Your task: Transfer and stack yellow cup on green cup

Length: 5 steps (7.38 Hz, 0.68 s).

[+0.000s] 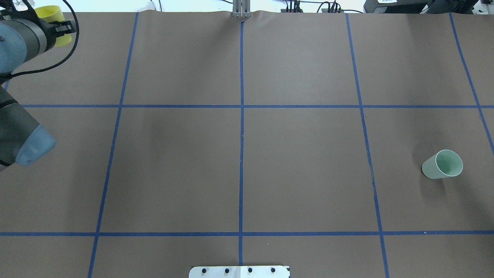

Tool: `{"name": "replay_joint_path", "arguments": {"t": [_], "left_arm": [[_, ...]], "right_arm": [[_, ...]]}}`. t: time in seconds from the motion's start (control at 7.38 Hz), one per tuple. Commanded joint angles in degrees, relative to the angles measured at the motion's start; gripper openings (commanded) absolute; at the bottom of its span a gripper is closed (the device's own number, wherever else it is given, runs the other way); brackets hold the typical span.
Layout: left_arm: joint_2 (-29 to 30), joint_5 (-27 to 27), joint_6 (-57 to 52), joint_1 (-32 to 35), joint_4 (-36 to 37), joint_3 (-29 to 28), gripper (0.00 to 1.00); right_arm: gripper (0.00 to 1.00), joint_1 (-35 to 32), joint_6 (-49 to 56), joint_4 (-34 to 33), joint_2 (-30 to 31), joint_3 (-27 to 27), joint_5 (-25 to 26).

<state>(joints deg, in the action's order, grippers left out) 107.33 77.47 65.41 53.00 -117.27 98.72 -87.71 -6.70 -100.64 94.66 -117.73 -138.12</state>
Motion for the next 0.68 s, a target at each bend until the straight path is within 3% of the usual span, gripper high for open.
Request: {"name": "replay_joint_path", "arguments": {"t": [0.0, 0.14, 0.41, 0.54], "left_arm": [[2.4, 2.6, -3.7, -3.8, -7.1, 0.0, 0.03], [3.1, 5.8, -3.8, -5.5, -10.2, 0.0, 0.02], [4.5, 9.8, -10.8, -8.2, -15.5, 0.0, 0.03], [4.6, 15.1, -14.6, -8.4, -19.0, -0.6, 0.02]], "right_arm": [[0.99, 3.4, -1.3, 0.5, -4.9, 2.4, -2.8], [0.99, 6.7, -2.1, 1.8, -8.8, 4.9, -4.3], [0.99, 12.1, -5.8, 15.4, -14.0, 12.4, -4.3], [0.99, 16.7, -12.0, 20.9, -17.9, 14.8, -4.0]]}}
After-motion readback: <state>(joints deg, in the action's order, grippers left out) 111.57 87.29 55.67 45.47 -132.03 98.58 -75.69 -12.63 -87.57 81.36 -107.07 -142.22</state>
